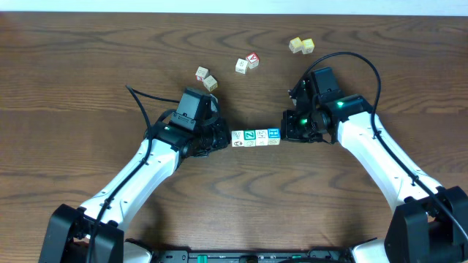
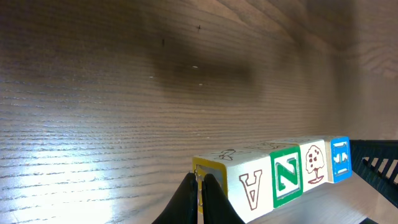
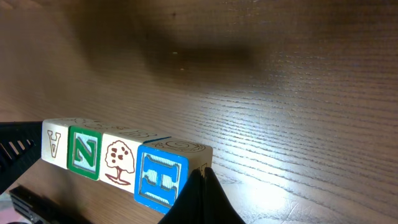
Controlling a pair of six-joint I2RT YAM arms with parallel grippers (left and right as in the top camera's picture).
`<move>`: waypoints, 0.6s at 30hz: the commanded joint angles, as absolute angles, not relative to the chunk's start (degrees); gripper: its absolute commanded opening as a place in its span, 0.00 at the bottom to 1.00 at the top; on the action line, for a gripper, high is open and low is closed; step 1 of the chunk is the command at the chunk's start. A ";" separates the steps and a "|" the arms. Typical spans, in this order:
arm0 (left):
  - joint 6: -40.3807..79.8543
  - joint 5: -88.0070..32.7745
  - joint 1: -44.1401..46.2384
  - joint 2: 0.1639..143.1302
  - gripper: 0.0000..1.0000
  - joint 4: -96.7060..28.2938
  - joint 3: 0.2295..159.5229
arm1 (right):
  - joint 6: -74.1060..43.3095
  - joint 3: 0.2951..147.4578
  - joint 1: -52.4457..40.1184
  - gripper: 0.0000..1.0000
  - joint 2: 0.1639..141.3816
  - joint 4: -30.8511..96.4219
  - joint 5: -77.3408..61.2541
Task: Lift 4 blocks
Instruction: 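Hold the block row clamped end-to-end between both grippers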
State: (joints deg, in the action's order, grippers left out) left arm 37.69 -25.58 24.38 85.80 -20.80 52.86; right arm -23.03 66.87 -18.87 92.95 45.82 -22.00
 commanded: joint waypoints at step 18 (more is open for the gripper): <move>38.68 -34.52 25.82 84.90 0.07 -19.44 55.42 | -23.57 67.07 -20.73 0.01 92.90 44.42 -32.84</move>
